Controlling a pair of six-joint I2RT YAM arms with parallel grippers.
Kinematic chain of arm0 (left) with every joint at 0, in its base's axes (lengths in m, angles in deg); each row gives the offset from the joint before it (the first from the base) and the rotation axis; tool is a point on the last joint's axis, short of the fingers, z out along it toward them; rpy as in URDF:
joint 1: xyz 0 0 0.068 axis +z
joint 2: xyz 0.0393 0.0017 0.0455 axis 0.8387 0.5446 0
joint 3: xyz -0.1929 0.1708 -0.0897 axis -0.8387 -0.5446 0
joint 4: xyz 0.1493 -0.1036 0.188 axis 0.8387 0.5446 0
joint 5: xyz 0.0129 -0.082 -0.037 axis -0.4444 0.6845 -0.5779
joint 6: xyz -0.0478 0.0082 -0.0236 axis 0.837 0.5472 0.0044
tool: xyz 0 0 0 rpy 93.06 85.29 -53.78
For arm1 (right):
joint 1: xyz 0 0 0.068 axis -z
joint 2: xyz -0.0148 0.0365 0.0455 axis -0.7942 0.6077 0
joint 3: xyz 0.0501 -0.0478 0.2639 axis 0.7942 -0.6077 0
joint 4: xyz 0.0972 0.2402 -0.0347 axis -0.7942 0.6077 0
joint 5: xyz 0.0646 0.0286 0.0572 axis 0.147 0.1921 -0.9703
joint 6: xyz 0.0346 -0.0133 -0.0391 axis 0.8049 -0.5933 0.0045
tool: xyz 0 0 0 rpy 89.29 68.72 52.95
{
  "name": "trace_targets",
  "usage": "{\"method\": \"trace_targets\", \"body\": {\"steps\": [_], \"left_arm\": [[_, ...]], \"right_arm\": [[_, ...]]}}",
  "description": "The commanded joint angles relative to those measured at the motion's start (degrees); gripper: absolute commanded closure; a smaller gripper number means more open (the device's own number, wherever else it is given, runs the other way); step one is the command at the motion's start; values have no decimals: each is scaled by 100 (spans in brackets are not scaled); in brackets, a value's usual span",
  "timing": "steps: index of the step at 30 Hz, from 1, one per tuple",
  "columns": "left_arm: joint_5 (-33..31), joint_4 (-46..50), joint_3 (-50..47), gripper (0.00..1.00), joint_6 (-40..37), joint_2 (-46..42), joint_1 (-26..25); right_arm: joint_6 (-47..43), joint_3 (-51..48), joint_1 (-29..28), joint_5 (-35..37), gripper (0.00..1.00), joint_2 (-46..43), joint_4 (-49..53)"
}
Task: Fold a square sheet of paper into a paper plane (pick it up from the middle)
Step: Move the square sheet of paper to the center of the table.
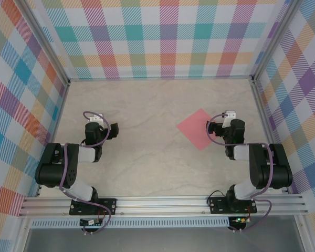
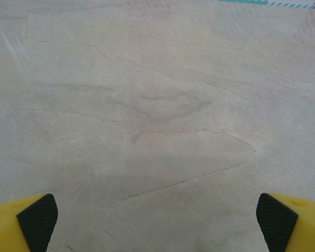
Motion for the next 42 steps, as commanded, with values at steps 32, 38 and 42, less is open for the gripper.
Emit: {"method": "trace_targets", "body": {"steps": [32,38,42], "left_arm": [[594,6557,2751,0,2430,-2118,-78],[772,6554,2736,0,2402,-2071,-77],[791,6565,2735,0,2413,-2028,-78]], "right_arm": [[3836,3851,-684,-844,0,973,6671],[3940,4488,-1102,-396,0,1692,6842],[3875,5138,-1337,-25,0,2287,7159]]}}
